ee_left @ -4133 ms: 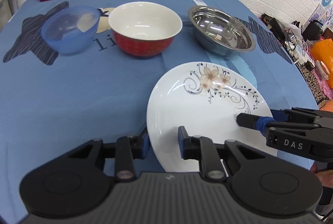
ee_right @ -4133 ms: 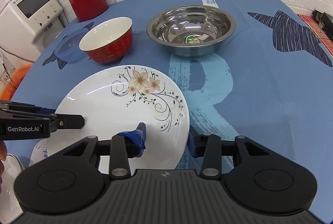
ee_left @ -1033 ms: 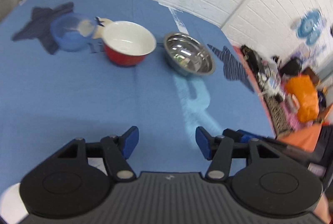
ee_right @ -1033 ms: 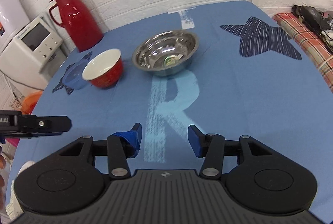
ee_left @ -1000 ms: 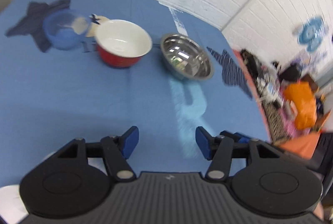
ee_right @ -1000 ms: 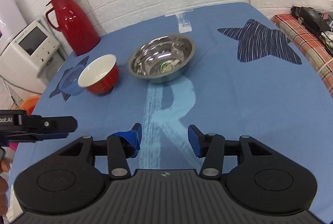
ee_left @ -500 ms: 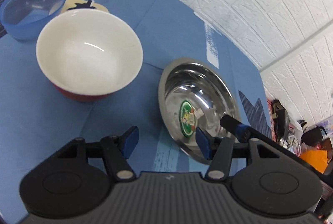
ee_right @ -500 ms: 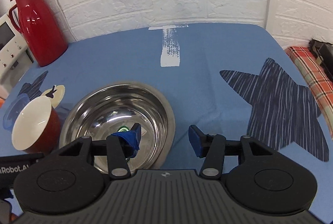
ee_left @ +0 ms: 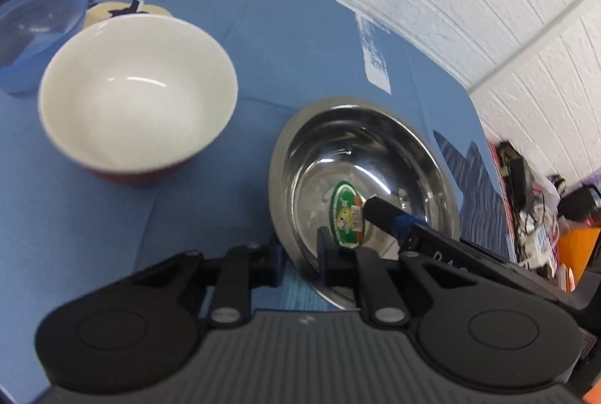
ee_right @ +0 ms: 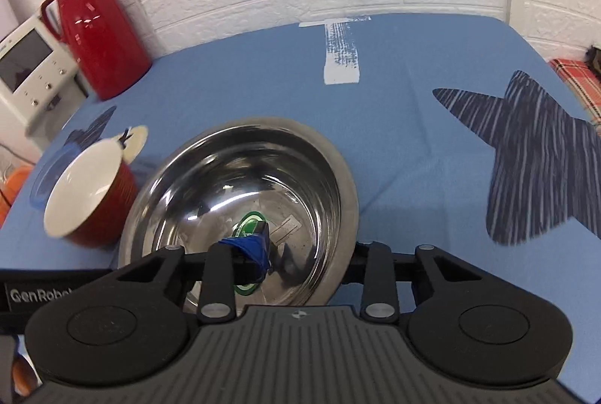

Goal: Organize plates and bowls
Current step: 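Close both tools on the rim of the steel bowl, then carry the steel bowl with both tools and set it down on the cloth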

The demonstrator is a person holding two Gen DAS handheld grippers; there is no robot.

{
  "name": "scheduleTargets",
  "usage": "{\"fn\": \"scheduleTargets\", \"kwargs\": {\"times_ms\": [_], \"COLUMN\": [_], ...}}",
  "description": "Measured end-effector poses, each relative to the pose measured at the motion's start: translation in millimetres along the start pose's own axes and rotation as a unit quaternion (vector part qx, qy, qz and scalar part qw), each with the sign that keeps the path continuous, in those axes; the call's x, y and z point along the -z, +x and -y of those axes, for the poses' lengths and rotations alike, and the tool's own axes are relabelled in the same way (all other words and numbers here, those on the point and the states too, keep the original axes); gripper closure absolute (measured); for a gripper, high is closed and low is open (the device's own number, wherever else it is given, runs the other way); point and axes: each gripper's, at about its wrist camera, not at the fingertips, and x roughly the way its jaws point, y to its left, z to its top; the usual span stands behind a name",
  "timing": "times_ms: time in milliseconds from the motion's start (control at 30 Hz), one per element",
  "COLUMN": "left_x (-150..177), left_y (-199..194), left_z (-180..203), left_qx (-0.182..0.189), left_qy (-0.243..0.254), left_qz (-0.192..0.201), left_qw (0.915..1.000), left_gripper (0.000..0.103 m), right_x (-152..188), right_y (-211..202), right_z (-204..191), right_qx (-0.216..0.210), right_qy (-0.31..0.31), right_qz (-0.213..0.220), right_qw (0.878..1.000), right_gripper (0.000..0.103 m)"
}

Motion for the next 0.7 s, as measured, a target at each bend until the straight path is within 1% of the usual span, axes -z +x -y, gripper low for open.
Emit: {"fn": "scheduleTargets", "kwargs": {"times_ms": [100,200,300,467,600,700], "left_x": [18,45,80,142,180,196], "left_y": [-25,-56,-91,-139,-164,-167], "left_z": [0,-2,-9,-22,-34,-41], "left_qx": [0.006,0.016,0.028,0.041,0.046,0.042], "left_qy": [0.023,0.048,0.074,0.124,0.164,0.171], "left_qz": [-0.009,-0.021,-0.038,-0.070,-0.084,-0.092], "left_qw": [0.9997,0.9985,0.9961,0.9890,0.9818,0.9800], "left_gripper": [0.091,0.091,0.091,0.091,0.091,0.091], "right_x": [22,50,88,151,186,200], "right_y": [-28,-63,-99,-145,-163,-164], "right_z": [-11,-27,-47,-73,-88,-94], "right_qx": [-0.003,-0.003,-0.001,-0.002,-0.005,-0.002], "right_qy": [-0.001,-0.015,-0.032,-0.030,-0.032,-0.033], "right_qz": [-0.002,-0.008,-0.016,-0.031,-0.040,-0.047], "right_qw": [1.000,1.000,0.999,0.999,0.999,0.998], "right_gripper": [0.086,0.086,0.085,0.083,0.082,0.081]}}
